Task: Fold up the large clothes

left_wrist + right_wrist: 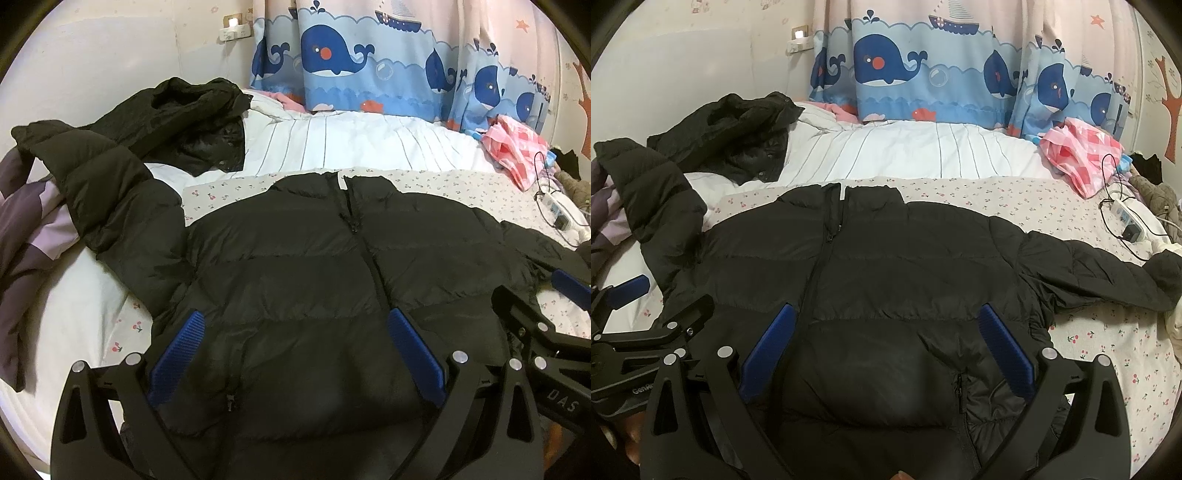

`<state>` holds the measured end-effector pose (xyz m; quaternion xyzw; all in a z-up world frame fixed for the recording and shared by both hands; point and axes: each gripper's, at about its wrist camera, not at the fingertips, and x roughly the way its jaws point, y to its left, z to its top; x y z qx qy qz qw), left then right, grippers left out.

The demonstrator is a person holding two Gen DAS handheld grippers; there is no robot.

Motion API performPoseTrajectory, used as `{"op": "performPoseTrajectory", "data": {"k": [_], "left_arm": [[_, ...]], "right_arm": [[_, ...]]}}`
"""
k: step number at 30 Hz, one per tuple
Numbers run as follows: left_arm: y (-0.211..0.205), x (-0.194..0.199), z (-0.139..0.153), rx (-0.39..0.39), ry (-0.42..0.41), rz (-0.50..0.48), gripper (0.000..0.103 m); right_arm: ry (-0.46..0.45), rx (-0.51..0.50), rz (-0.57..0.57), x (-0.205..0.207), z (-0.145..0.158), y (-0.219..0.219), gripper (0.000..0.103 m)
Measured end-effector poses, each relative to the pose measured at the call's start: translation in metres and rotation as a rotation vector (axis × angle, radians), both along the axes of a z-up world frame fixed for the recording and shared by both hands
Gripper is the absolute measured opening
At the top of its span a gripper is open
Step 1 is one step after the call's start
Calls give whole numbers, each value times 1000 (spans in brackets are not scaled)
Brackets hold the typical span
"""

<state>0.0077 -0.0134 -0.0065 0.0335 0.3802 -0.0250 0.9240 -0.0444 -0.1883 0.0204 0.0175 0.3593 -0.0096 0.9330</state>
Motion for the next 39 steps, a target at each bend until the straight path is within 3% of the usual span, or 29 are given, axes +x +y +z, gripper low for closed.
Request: {"op": "performPoseTrajectory", "data": {"k": [11,39], "left_arm": [[5,-1,2,-45,-16,4,96],[6,0,-1,-11,-21,19,96]], "right_arm": [[-2,0,2,-1,0,-1,96],[-4,4,6,-1,0,0,96]]}}
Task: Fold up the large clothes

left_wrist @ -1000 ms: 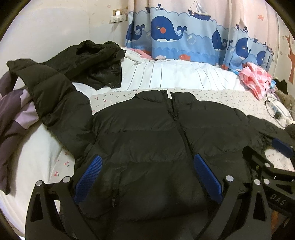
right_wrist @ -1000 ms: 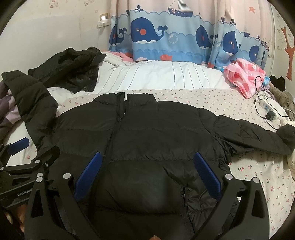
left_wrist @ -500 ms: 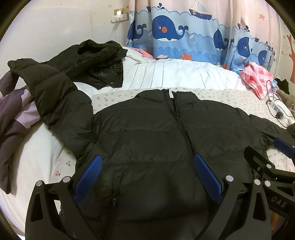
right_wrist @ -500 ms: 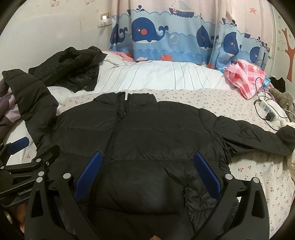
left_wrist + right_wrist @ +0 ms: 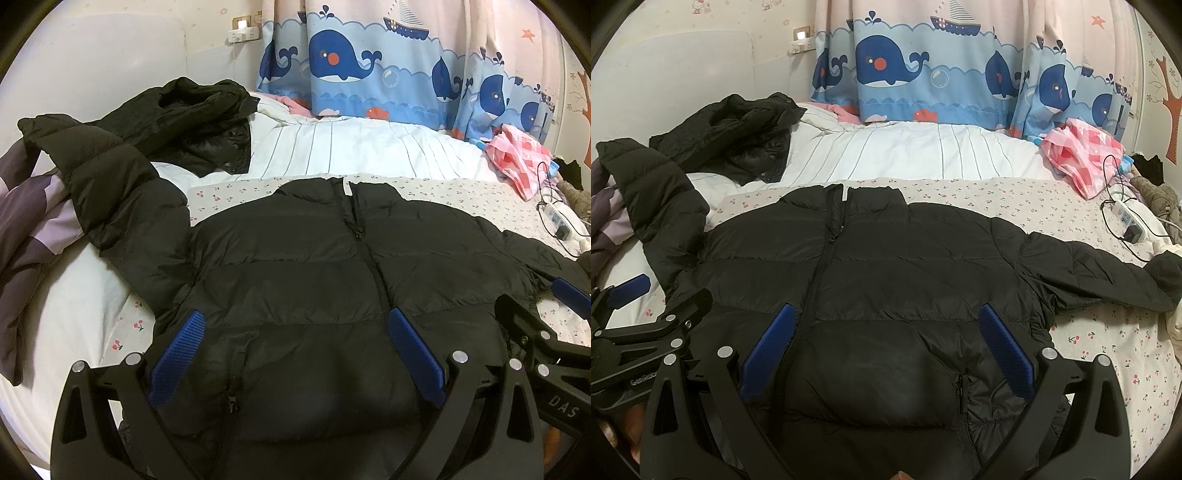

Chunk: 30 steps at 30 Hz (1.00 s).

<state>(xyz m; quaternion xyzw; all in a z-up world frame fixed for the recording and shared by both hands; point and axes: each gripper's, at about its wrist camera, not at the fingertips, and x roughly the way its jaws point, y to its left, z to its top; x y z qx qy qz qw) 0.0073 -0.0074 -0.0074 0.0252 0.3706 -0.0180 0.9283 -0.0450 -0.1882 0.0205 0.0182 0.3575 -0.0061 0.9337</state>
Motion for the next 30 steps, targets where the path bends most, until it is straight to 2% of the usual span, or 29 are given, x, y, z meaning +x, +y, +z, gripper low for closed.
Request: {"op": "performPoseTrajectory", "data": {"k": [14,18,23,27,30], "left_arm": [[2,1,-1,-10,0,-2,96],[3,0,2,-34,-13,-9,96],[1,-5,10,-82,-53,-36,96],[-3,-8,14,-95,-90,-58,96],[-8,-7,13,-70,-78,-75,96]], "right_arm": [[-3,1,3,0,2,1,96],[-25,7,-3,0,12,2,96],[-49,35,-26,-4,26,-21,96],[49,19,-45,7,14,-48,96],[123,-59,-69,12,-6,-67,96]]}}
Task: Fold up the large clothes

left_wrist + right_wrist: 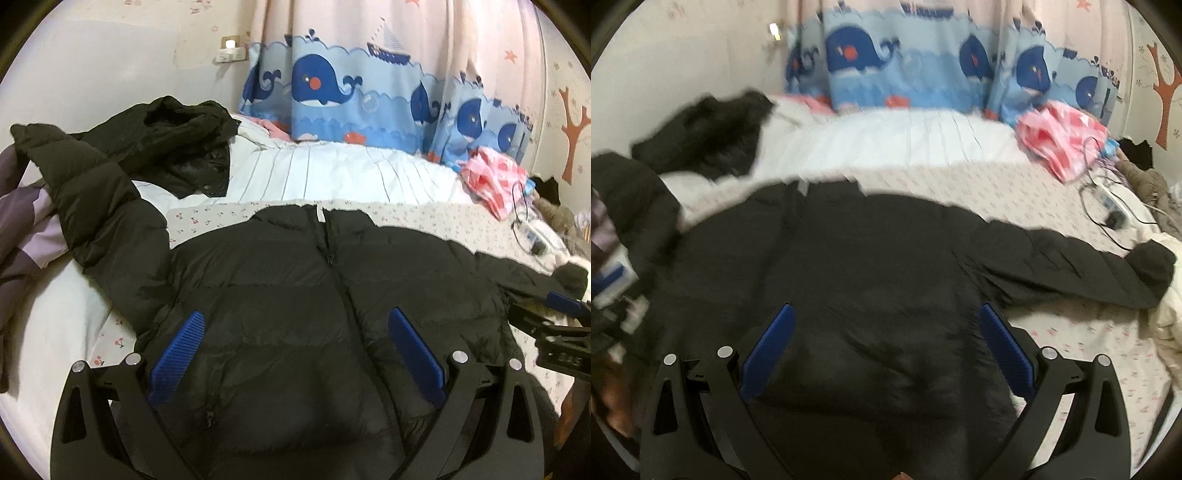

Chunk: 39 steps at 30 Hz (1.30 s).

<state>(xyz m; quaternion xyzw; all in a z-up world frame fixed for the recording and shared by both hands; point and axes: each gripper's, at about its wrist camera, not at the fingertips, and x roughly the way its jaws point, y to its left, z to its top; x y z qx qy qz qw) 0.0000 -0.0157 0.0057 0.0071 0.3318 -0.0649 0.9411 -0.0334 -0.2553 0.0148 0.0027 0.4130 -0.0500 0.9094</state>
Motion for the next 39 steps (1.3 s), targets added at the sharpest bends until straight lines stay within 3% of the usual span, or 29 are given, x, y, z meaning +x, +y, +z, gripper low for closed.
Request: {"op": "performPoseTrajectory", "data": {"k": [5,7,11,13,17,20,23,26,27,28,30,36,39], "left_arm": [[-5,2,-5,18,24,-10,96],[-8,3,-9,24,35,-15,96],[-18,6,-17,50,54,-23,96],[-20,8,-21,53,65,-28,96],[-27,12,-29,53,88,-35,96],[-30,15,-33,58,102,-41,96],[-35,16,-36,76,107,-50,96],[-35,17,-38,87,108,-48,96],[-34,17,-38,85,108,-46,96],[-34,17,-37,84,107,-44,96],[-32,16,-34,72,98,-44,96],[-26,2,-13,-8,12,-86,96],[-25,-7,-2,-40,-48,-109,96]], "right_arm": [[19,-90,-124,-29,-28,-83,96],[30,21,-227,-40,-37,-142,96],[-24,340,-484,-64,-48,-269,96],[-32,420,-591,-67,-53,-317,96],[-48,524,-686,-57,-70,-360,96],[-81,532,-764,-38,-86,-380,96],[-134,519,-881,-26,-107,-407,96],[-235,581,-930,-26,-119,-426,95],[-272,608,-928,-30,-119,-429,82],[-304,667,-905,-31,-120,-435,50],[-331,730,-861,-33,-117,-440,14],[-513,636,-631,-58,-54,-419,7],[-540,580,-592,-68,-45,-404,7]]}}
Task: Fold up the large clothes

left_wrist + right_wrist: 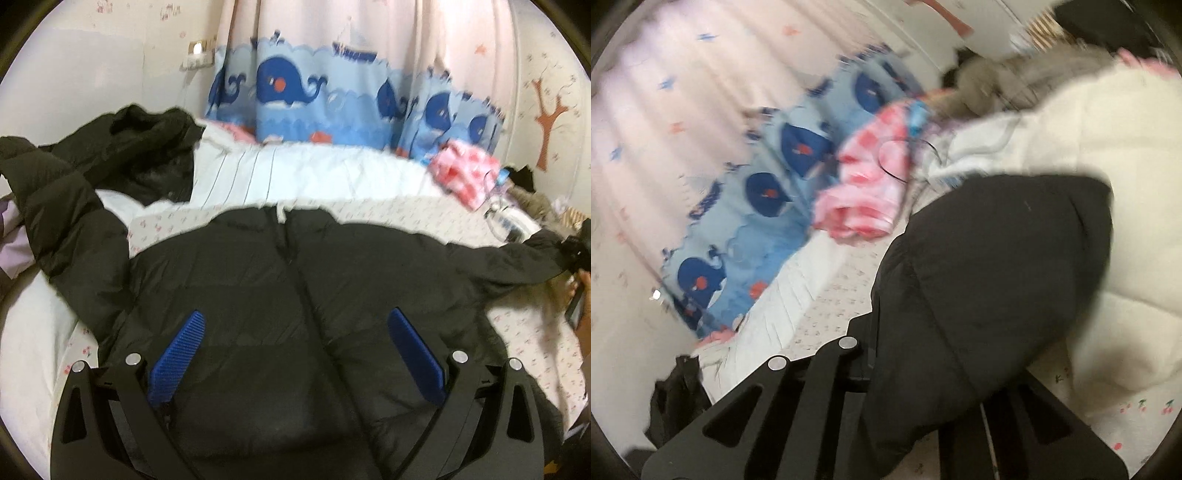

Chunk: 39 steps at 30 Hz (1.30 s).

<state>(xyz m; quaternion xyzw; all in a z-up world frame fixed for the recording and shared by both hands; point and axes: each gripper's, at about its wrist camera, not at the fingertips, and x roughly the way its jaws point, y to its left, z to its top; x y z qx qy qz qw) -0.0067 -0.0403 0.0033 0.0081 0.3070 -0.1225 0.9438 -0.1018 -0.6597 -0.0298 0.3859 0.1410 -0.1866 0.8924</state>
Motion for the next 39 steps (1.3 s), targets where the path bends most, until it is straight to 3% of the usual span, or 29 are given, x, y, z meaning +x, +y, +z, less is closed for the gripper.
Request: {"op": "performPoseTrajectory", "data": {"k": [2,6,10,13,19,26,30,35,39], "left_arm": [[-1,-5,5,-4,-35,-5,96],[-3,-15,13,-4,-113,-18,96],[-3,-23,20,-21,-162,-49,96],[-2,-24,20,-14,-160,-62,96],[9,-33,24,-1,-183,-54,96],[43,-23,23,-22,-122,49,96],[84,-9,17,-66,-30,202,96],[135,-7,12,-162,25,351,96],[155,-18,20,-142,-19,404,96]], "right_arm": [[20,8,4,-9,-9,1,7],[58,121,-27,-12,-44,-11,7],[62,158,-63,2,-54,-23,7],[44,118,-54,9,-35,-19,7],[-56,21,33,38,34,16,7],[-165,-119,237,82,118,116,6],[-202,-211,368,108,156,192,6],[-208,-290,515,140,176,291,6],[-178,-310,639,165,166,372,6]]}}
